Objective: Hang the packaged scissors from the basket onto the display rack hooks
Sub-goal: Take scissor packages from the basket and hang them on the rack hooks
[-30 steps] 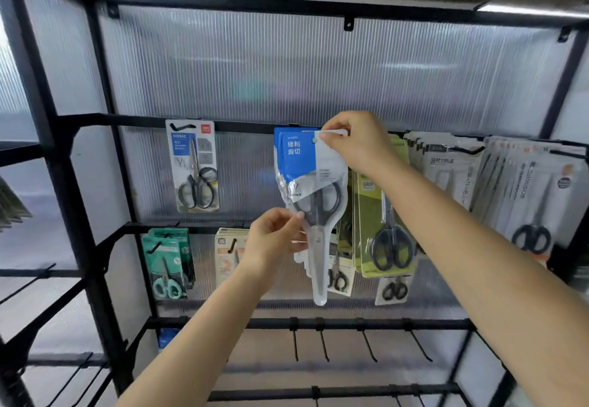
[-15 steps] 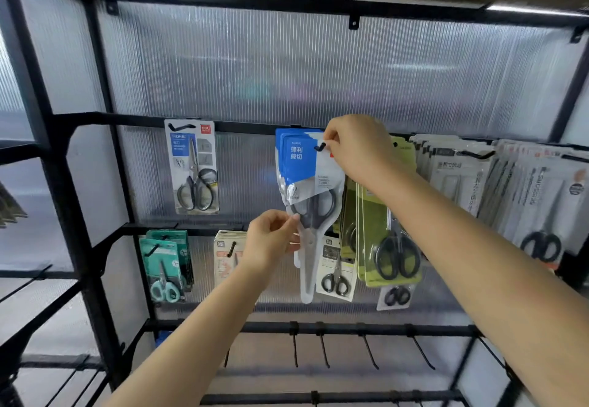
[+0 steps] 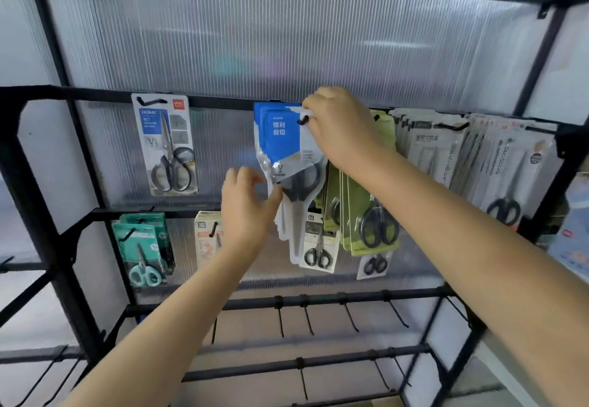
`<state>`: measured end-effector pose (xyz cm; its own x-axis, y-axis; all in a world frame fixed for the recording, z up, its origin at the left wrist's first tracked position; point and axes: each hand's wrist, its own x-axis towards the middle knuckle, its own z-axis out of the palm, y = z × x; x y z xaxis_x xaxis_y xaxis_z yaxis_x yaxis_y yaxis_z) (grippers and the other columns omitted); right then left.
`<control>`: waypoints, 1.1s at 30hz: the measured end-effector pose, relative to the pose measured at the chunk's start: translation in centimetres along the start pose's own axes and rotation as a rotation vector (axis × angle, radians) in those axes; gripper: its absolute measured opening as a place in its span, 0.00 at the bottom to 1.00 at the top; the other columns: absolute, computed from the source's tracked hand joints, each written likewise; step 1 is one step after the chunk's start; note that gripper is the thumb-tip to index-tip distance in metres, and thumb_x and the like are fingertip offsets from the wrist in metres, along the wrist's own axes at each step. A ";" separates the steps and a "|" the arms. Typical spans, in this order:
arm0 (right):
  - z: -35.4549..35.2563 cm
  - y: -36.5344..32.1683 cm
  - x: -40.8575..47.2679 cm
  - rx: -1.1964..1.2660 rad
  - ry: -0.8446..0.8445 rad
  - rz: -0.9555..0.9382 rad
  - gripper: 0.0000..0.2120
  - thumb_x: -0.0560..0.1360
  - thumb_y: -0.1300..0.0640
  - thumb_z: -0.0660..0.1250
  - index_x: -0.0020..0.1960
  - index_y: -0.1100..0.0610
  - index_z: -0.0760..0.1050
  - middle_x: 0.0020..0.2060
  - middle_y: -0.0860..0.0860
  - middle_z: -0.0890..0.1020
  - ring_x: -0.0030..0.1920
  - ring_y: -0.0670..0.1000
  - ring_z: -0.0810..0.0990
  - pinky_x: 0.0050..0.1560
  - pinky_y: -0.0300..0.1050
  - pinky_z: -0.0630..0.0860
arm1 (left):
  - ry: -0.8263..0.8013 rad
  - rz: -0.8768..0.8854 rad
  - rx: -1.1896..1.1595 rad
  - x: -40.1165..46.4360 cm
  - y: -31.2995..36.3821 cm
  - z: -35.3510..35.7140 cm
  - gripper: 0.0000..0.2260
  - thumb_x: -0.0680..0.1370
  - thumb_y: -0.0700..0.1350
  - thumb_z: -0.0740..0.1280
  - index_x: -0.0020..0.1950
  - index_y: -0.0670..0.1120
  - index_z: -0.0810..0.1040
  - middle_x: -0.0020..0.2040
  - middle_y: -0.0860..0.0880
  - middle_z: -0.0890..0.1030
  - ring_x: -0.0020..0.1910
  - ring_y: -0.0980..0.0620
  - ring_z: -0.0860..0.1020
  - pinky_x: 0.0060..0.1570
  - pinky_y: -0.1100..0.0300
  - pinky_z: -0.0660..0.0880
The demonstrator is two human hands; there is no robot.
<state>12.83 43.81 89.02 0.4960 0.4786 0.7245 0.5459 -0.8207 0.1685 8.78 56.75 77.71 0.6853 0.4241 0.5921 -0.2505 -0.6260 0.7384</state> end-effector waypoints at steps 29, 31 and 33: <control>-10.5 -5.4 -59.5 -0.265 -0.573 1.518 0.16 0.81 0.54 0.55 0.64 0.63 0.69 0.60 0.58 0.75 0.59 0.58 0.74 0.55 0.48 0.70 | -1.483 1.066 0.142 -43.9 6.5 14.5 0.22 0.81 0.47 0.58 0.71 0.37 0.63 0.70 0.39 0.65 0.70 0.42 0.63 0.67 0.54 0.57; -9.9 -5.2 -62.9 -0.239 -0.634 1.584 0.15 0.81 0.54 0.55 0.61 0.63 0.70 0.57 0.58 0.76 0.56 0.57 0.76 0.48 0.45 0.70 | -1.567 1.013 0.168 -46.4 5.4 16.7 0.20 0.80 0.48 0.59 0.67 0.38 0.66 0.66 0.39 0.70 0.66 0.41 0.67 0.65 0.52 0.63; -9.2 -4.5 -66.3 -0.183 -0.688 1.630 0.15 0.81 0.54 0.55 0.61 0.63 0.71 0.56 0.58 0.77 0.55 0.57 0.76 0.47 0.44 0.69 | -1.613 0.950 0.200 -48.6 4.6 18.7 0.17 0.80 0.49 0.58 0.63 0.40 0.69 0.61 0.41 0.72 0.62 0.41 0.71 0.60 0.49 0.69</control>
<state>-28.73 12.92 46.40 0.5985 -0.7853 -0.1584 -0.7918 -0.5497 -0.2663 -12.89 21.01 46.25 0.3153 -0.9294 -0.1916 -0.8912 -0.3594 0.2766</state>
